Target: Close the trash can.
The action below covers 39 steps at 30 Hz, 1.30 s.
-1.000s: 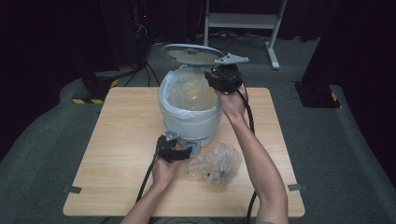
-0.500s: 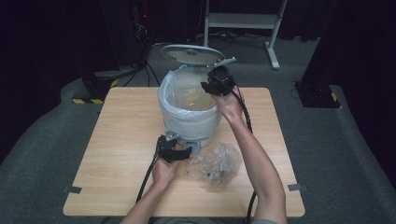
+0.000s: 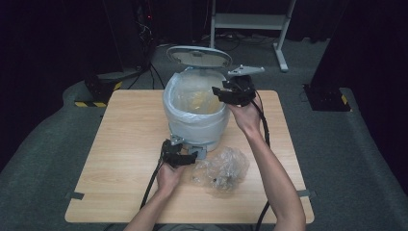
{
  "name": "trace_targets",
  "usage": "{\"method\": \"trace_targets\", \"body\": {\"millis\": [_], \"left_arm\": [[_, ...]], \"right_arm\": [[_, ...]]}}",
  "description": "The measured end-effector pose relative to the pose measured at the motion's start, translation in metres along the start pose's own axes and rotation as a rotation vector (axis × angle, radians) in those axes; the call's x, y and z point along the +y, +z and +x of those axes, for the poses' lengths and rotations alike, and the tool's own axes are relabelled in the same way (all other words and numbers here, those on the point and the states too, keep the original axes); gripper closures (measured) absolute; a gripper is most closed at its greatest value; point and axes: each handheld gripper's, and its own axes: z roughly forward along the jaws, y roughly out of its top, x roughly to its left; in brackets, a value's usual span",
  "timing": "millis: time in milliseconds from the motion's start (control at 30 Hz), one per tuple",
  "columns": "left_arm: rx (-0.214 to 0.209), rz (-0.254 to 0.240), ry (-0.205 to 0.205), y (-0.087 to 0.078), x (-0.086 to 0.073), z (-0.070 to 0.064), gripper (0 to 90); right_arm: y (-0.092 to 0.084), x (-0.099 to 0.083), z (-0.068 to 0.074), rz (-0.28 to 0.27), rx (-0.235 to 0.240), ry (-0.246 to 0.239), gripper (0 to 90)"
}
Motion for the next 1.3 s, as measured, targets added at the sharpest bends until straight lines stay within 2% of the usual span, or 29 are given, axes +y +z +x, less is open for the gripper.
{"method": "trace_targets", "body": {"millis": [67,400,700,900,1067,1300], "left_arm": [[0.000,0.000,0.000,0.000,0.000,0.000,13.5],[0.000,0.001,0.001,0.000,0.000,0.000,13.5],[0.000,0.001,0.000,0.000,0.000,0.000,13.5],[0.001,0.001,0.000,0.000,0.000,0.000,13.6],[0.001,0.000,0.000,0.000,0.000,0.000,13.6],[0.001,0.001,0.000,0.000,0.000,0.000,13.6]], "right_arm": [[-0.010,-0.005,0.000,-0.020,0.007,0.006,47.9],[-0.043,-0.038,-0.004,-0.047,0.015,0.040,38.1],[-0.053,-0.066,0.003,-0.061,0.032,0.063,31.4],[-0.058,-0.098,0.014,-0.060,0.064,0.076,32.1],[-0.062,-0.115,0.018,-0.059,0.051,0.085,31.5],[-0.068,-0.128,0.022,-0.056,0.048,0.088,30.1]]}}
